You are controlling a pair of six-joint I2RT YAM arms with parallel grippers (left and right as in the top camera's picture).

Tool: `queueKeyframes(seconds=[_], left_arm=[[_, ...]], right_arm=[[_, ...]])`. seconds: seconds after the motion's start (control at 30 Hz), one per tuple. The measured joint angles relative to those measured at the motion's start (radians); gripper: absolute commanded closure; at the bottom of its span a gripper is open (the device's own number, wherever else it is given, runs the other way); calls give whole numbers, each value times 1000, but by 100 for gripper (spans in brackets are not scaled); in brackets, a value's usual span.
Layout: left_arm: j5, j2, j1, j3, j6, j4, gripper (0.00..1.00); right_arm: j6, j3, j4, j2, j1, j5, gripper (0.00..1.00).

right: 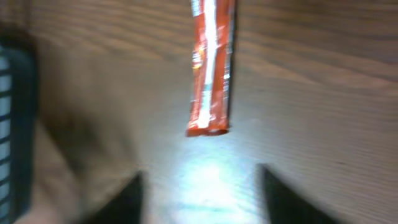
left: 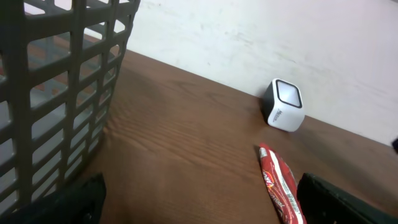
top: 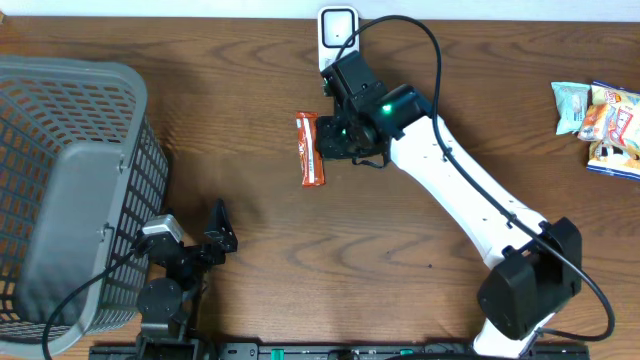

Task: Scan the item barcode

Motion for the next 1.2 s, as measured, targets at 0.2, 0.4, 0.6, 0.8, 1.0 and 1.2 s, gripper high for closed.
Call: queueKeyframes(seconds=[0.2,0.4,0.6,0.8,1.0,1.2], left_arm=[[0,0,0,0,0,0,2],[0,0,0,0,0,0,2],[0,0,0,0,0,0,2],[0,0,0,0,0,0,2],[0,0,0,0,0,0,2],[0,0,0,0,0,0,2]], right_arm=[[6,-37,171,69,-4,64,10],[-33,-51,378,229,-18,86,26],[-80,-56,488,349,-39,65,39],[-106,-54,540,389,-85,-81,30],[-152,-26,529,412,-82,-145,32],[-175,-1,469,423,-21,-27,44]])
